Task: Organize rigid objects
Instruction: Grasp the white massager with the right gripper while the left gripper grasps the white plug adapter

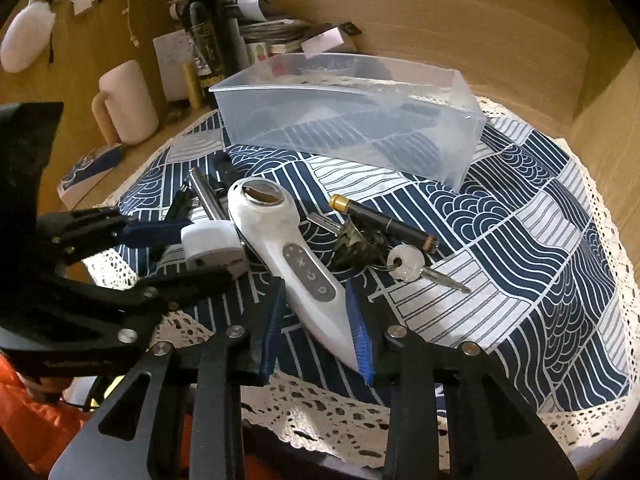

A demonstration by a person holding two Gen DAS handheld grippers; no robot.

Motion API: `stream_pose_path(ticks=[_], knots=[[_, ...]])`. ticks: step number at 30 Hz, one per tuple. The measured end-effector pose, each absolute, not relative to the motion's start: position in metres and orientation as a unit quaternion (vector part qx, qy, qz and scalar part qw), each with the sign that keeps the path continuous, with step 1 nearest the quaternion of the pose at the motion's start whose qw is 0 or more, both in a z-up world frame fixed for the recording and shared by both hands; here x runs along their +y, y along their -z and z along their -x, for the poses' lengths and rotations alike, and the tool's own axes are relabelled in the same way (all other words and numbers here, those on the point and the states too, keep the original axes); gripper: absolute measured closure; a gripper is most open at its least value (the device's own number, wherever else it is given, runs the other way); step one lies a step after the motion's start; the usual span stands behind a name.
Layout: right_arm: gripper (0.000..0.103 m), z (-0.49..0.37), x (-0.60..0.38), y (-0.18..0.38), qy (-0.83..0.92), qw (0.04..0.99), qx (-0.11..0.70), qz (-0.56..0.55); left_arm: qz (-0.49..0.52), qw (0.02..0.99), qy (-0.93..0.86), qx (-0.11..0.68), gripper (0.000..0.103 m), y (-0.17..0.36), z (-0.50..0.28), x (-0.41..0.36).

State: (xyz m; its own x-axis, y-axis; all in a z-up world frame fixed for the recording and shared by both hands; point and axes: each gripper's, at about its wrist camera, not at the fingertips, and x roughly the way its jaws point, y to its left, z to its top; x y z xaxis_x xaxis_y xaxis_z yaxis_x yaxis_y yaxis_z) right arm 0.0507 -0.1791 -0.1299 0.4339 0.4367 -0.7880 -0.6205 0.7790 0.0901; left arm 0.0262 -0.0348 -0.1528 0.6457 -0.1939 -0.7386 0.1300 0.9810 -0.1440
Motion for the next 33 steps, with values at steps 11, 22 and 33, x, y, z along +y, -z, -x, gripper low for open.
stream_pose_path(ticks=[11, 22, 33], knots=[[0.071, -0.068, -0.142, 0.132, -0.347, 0.822, 0.435, 0.124, 0.054, 0.922, 0.074, 0.377, 0.055, 0.136, -0.014, -0.008], [0.071, -0.08, -0.12, 0.147, -0.358, 0.801, 0.456, 0.148, 0.076, 0.926, 0.051, 0.365, 0.055, 0.13, -0.018, 0.019], [0.072, -0.084, -0.14, 0.112, -0.336, 0.838, 0.412, 0.122, 0.071, 0.938, 0.052, 0.334, 0.055, 0.105, -0.031, 0.019]])
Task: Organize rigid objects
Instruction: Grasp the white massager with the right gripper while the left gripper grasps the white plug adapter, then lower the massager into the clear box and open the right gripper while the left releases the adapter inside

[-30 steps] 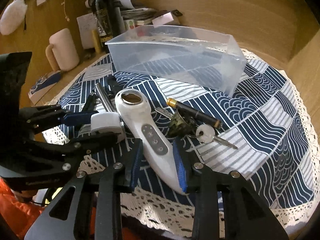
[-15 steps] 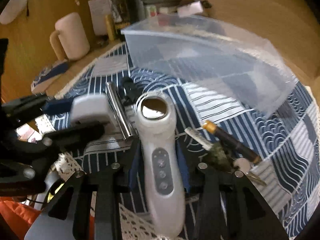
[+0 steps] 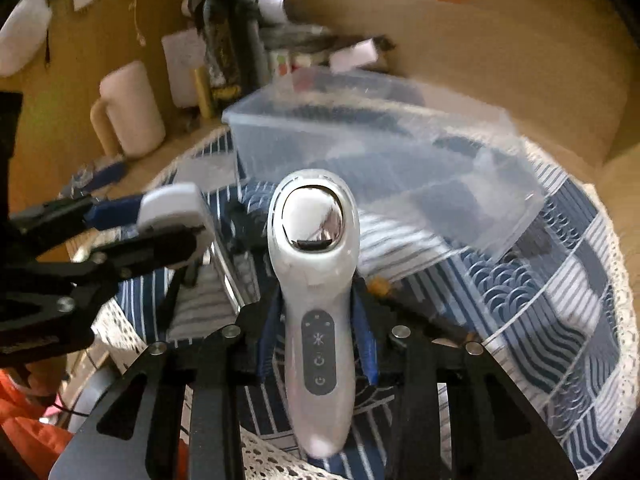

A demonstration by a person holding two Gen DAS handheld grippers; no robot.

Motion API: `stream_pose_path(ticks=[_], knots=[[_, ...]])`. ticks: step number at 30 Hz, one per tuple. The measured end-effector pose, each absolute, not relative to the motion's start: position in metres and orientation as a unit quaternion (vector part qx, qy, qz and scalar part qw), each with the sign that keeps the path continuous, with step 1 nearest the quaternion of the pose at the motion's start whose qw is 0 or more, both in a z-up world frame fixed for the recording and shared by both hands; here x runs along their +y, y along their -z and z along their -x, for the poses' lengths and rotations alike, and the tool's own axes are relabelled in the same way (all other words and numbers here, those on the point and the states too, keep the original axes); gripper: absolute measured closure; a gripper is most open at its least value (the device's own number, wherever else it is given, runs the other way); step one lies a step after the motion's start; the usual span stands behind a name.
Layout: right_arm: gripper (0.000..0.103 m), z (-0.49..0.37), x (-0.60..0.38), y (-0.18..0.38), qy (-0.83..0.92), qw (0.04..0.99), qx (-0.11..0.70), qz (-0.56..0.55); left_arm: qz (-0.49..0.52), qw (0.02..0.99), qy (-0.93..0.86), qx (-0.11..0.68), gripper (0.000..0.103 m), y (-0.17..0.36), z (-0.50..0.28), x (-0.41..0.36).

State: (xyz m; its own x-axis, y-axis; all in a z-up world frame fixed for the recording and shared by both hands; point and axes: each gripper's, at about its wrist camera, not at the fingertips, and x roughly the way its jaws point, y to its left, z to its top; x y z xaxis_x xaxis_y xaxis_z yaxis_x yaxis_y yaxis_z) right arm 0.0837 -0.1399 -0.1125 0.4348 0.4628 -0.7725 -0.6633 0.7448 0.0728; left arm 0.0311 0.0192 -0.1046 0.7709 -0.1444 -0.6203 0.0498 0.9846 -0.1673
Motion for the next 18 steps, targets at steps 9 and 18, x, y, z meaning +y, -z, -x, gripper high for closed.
stream_pose_path(ticks=[9, 18], knots=[[0.072, -0.103, -0.165, 0.051, -0.309, 0.885, 0.337, 0.087, 0.072, 0.941, 0.059, 0.325, 0.055, 0.078, -0.062, 0.023], [0.072, -0.149, -0.169, 0.012, -0.277, 0.912, 0.291, 0.08, 0.068, 0.944, 0.032, 0.322, 0.055, 0.065, -0.108, 0.036]])
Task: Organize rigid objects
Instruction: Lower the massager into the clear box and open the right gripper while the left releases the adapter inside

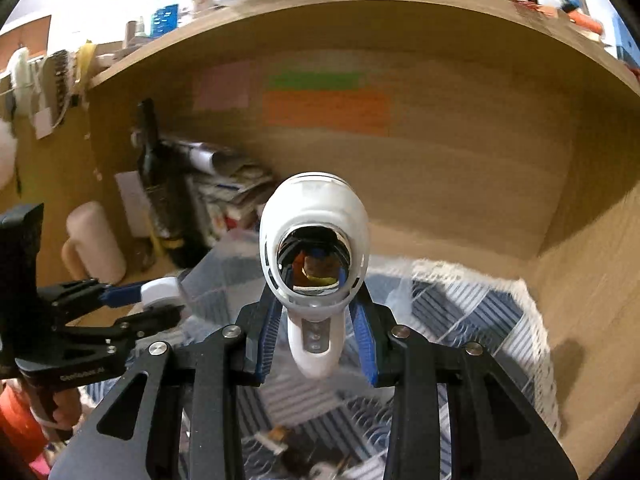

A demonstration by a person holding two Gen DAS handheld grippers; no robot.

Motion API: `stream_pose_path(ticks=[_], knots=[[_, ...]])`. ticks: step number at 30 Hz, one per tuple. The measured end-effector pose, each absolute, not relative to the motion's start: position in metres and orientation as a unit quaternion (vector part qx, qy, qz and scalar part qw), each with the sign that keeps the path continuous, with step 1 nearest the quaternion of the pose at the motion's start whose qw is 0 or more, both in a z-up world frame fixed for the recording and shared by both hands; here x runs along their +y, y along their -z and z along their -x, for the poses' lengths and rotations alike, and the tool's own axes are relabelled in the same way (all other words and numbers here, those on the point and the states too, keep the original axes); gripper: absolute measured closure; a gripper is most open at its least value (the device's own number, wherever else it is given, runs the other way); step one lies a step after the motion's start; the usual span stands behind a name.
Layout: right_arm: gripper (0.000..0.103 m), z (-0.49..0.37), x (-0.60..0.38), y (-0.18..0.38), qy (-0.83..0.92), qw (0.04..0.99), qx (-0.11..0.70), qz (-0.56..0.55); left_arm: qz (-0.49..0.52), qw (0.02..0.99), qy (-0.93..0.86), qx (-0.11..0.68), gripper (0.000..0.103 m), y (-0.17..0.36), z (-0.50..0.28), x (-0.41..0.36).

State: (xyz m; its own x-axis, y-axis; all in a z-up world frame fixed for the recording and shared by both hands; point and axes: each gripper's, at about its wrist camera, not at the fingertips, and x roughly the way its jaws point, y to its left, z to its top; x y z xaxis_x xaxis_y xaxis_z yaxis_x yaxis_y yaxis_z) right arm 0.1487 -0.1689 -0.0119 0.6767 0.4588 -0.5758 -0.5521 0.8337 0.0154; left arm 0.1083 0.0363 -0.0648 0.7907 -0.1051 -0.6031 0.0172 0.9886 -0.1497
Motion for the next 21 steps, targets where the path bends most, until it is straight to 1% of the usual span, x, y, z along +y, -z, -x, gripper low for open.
stream_pose_path(ticks=[4, 9, 15, 21], knots=[[0.072, -0.175, -0.157, 0.023, -0.258, 0.912, 0.301, 0.102, 0.056, 0.94, 0.017, 0.337, 0.055, 0.071, -0.131, 0.042], [0.072, -0.208, -0.143, 0.054, -0.251, 0.895, 0.344, 0.129, 0.043, 0.929, 0.014, 0.368, 0.055, 0.09, -0.156, 0.045], [0.072, -0.228, -0.133, 0.084, -0.274, 0.868, 0.388, 0.148, 0.027, 0.923, 0.022, 0.384, 0.055, 0.105, -0.169, 0.04], [0.072, -0.238, -0.113, 0.102, -0.291, 0.847, 0.41, 0.173, 0.017, 0.919, 0.022, 0.394, 0.055, 0.113, -0.179, 0.037]])
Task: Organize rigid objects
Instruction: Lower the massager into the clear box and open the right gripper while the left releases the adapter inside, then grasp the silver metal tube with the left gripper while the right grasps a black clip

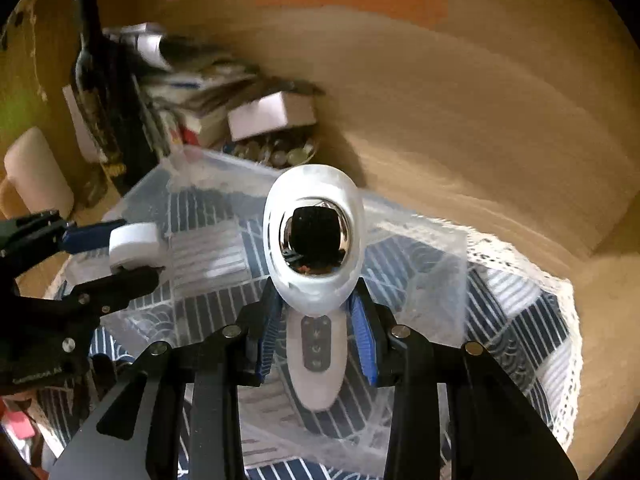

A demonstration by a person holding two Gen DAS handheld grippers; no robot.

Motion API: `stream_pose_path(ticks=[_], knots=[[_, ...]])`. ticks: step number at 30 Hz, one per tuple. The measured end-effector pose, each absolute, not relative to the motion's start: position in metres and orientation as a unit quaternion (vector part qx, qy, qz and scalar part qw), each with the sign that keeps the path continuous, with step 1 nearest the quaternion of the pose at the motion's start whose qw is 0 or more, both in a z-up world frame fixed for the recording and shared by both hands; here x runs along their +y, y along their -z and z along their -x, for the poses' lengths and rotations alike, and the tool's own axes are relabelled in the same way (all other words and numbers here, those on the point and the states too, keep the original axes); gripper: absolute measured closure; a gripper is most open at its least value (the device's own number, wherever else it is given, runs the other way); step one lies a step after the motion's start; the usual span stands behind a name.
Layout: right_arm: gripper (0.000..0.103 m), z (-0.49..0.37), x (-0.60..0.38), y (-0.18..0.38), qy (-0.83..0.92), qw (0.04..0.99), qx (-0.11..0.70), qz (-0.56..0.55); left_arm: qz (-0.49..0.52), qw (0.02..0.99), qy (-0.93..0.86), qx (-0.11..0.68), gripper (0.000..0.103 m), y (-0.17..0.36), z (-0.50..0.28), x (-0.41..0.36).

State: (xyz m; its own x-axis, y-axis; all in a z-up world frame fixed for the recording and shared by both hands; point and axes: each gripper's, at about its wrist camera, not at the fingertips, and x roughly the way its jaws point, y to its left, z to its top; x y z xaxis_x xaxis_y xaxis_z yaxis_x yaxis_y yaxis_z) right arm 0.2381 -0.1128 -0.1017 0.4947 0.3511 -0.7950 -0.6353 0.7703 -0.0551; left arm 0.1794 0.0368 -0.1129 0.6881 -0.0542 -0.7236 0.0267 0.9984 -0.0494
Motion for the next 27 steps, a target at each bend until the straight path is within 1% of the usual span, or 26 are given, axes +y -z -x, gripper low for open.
stream_pose_path(ticks=[6, 9, 17, 18, 19, 20, 21, 22, 23, 24, 25, 27], knots=[[0.072, -0.244, -0.097, 0.123, -0.301, 0.825, 0.438, 0.19, 0.013, 0.915, 0.019, 0.403, 0.055, 0.118, -0.183, 0.037], [0.07, -0.246, -0.098, 0.125, -0.309, 0.818, 0.457, 0.164, 0.01, 0.915, 0.017, 0.403, 0.055, 0.118, -0.182, 0.036], [0.07, -0.227, -0.111, 0.096, -0.31, 0.836, 0.429, 0.145, 0.011, 0.924, 0.012, 0.381, 0.055, 0.099, -0.168, 0.035], [0.068, -0.22, -0.115, 0.088, -0.309, 0.841, 0.42, 0.142, 0.011, 0.927, 0.011, 0.375, 0.055, 0.095, -0.165, 0.035], [0.064, -0.216, -0.118, 0.083, -0.308, 0.846, 0.412, 0.142, 0.012, 0.928, 0.012, 0.371, 0.054, 0.092, -0.162, 0.034], [0.061, -0.212, -0.121, 0.077, -0.305, 0.851, 0.404, 0.141, 0.012, 0.93, 0.013, 0.367, 0.051, 0.088, -0.158, 0.034], [0.054, -0.205, -0.126, 0.07, -0.3, 0.858, 0.391, 0.142, 0.012, 0.932, 0.014, 0.361, 0.046, 0.083, -0.152, 0.033], [0.048, -0.198, -0.129, 0.065, -0.297, 0.864, 0.382, 0.142, 0.012, 0.935, 0.014, 0.355, 0.042, 0.08, -0.148, 0.033], [0.044, -0.193, -0.132, 0.061, -0.295, 0.867, 0.375, 0.141, 0.012, 0.937, 0.014, 0.349, 0.037, 0.076, -0.143, 0.032], [0.036, -0.186, -0.135, 0.057, -0.292, 0.872, 0.367, 0.14, 0.01, 0.94, 0.012, 0.342, 0.032, 0.072, -0.135, 0.031], [0.029, -0.181, -0.138, 0.054, -0.289, 0.875, 0.362, 0.139, 0.008, 0.941, 0.012, 0.339, 0.03, 0.071, -0.131, 0.03], [0.021, -0.171, -0.144, 0.05, -0.281, 0.882, 0.353, 0.136, 0.008, 0.943, 0.012, 0.333, 0.018, 0.069, -0.119, 0.03]])
